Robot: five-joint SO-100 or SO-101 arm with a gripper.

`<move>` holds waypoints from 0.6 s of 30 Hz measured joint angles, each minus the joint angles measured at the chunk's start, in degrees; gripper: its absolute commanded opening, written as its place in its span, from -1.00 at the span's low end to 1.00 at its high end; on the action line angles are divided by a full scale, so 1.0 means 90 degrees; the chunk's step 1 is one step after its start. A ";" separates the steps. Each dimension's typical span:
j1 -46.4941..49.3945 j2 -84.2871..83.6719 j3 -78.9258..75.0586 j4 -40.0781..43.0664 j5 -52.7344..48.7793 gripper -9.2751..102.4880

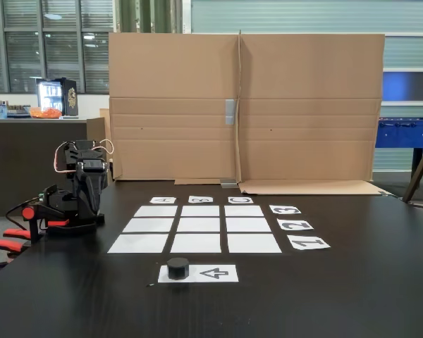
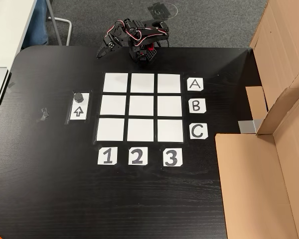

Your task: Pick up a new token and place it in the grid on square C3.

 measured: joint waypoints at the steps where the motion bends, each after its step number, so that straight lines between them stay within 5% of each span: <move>1: 0.0000 0.0000 0.0000 0.0000 0.0000 -0.82; 18: 0.0000 0.0000 0.0000 0.0039 0.0000 -0.82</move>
